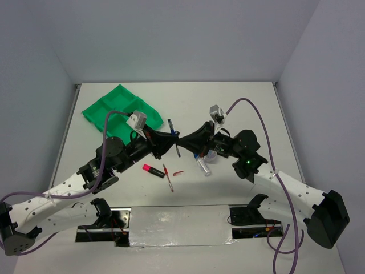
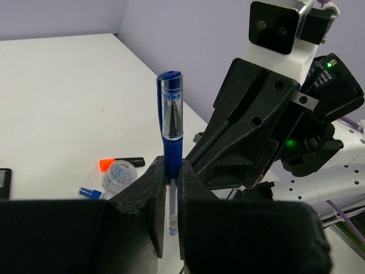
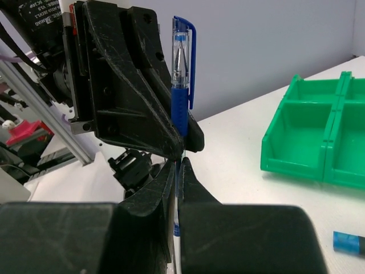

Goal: Sort the stationery into containers
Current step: Close the pen cap on the pen.

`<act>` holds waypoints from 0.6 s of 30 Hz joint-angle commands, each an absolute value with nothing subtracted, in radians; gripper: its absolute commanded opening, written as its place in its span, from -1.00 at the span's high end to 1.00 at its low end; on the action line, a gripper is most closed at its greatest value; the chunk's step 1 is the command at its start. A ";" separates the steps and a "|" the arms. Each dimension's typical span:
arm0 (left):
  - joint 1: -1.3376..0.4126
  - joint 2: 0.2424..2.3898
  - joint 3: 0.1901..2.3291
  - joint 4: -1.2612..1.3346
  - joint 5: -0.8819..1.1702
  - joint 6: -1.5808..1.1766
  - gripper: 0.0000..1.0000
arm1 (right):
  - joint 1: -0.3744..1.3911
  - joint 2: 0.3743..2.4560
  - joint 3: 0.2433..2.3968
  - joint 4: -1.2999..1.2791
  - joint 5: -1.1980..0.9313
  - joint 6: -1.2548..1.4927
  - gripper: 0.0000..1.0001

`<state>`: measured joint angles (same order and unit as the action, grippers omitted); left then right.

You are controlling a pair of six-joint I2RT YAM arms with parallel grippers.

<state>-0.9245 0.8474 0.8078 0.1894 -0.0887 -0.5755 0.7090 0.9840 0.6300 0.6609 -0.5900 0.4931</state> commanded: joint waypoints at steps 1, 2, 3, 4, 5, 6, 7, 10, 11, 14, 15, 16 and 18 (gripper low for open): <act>-0.925 0.834 0.795 0.183 -0.080 -0.549 1.00 | 0.716 0.982 0.673 0.771 -0.639 0.492 1.00; -0.927 0.833 0.792 0.186 -0.074 -0.545 1.00 | 0.716 0.986 0.672 0.791 -0.662 0.498 1.00; -0.927 0.834 0.788 0.192 -0.058 -0.540 1.00 | 0.715 0.998 0.678 0.796 -0.693 0.500 0.93; -0.927 0.833 0.785 0.199 -0.052 -0.537 1.00 | 0.715 1.006 0.686 0.799 -0.762 0.503 0.69; -0.927 0.833 0.781 0.205 -0.043 -0.529 1.00 | 0.715 1.014 0.698 0.795 -0.791 0.503 0.38; -0.927 0.831 0.779 0.212 -0.034 -0.525 1.00 | 0.715 1.020 0.701 0.792 -0.814 0.505 -0.07; -0.927 0.828 0.776 0.216 -0.017 -0.525 1.00 | 0.718 1.026 0.700 0.795 -0.830 0.505 -0.18; -0.927 0.816 0.764 0.238 -0.008 -0.522 1.00 | 0.719 1.026 0.692 0.755 -0.827 0.479 -0.34; -0.925 0.812 0.761 0.250 -0.003 -0.522 1.00 | 0.719 1.028 0.689 0.753 -0.822 0.477 -0.35; -0.925 0.799 0.747 0.270 0.020 -0.520 1.00 | 0.723 1.038 0.687 0.756 -0.833 0.486 -0.37; -0.925 0.799 0.747 0.278 0.021 -0.522 1.00 | 0.724 1.042 0.687 0.755 -0.828 0.485 -0.38; -0.927 0.799 0.747 0.281 0.026 -0.523 1.00 | 0.726 1.045 0.687 0.747 -0.824 0.479 -0.38; -0.927 0.802 0.747 0.296 0.046 -0.528 1.00 | 0.730 1.054 0.686 0.745 -0.815 0.472 -0.38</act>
<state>-0.9226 0.8120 0.7475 0.2081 -0.0200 -0.5449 0.7200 1.0389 0.6415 0.7048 -0.8112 0.4984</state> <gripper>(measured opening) 0.190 0.688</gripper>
